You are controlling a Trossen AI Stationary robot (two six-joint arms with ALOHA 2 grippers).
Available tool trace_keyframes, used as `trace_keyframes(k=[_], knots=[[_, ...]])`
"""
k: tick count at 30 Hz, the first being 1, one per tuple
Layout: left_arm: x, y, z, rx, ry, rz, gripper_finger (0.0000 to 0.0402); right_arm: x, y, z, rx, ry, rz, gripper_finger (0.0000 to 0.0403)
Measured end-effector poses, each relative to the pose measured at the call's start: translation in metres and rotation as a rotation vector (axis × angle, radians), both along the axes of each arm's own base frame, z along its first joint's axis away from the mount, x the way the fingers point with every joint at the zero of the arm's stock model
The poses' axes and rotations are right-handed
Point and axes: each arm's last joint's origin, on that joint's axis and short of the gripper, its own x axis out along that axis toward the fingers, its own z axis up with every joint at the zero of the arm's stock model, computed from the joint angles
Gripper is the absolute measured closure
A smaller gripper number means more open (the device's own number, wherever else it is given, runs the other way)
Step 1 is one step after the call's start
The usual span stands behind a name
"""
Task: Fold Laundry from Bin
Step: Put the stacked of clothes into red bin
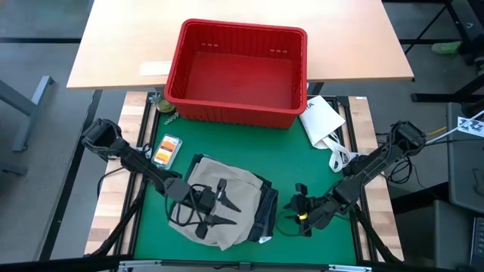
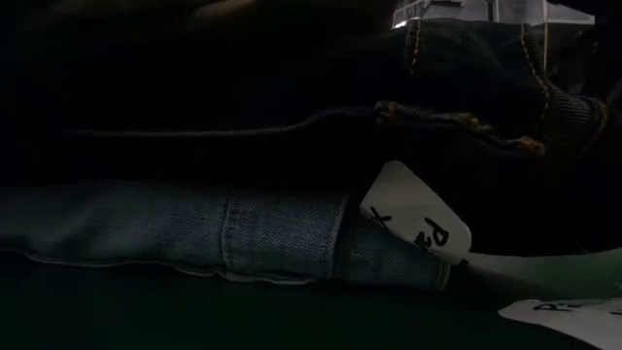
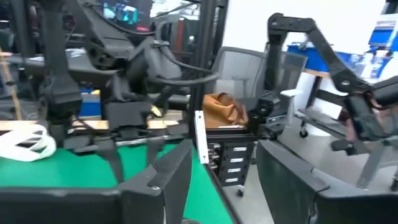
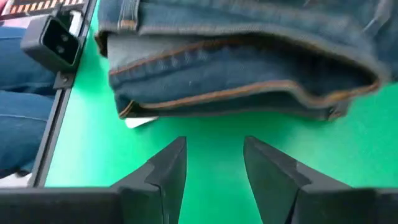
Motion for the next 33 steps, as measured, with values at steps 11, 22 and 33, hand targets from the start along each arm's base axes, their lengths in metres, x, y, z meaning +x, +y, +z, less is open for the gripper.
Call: trace_keyframes(k=[11,22,33], knots=[[0.004,0.006,-0.004,0.022,0.037,0.023,0.0224,0.005,0.002,-0.037,0.198,0.169,-0.299,0.0242],[-0.028,0.031,0.027,0.075,0.187,0.116,0.0230,0.046,-0.010,-0.070,0.320,0.081,-0.384,0.0242],[-0.098,0.069,0.057,-0.120,0.440,0.179,0.0262,0.071,-0.031,-0.060,0.338,-0.030,-0.422,0.0242]])
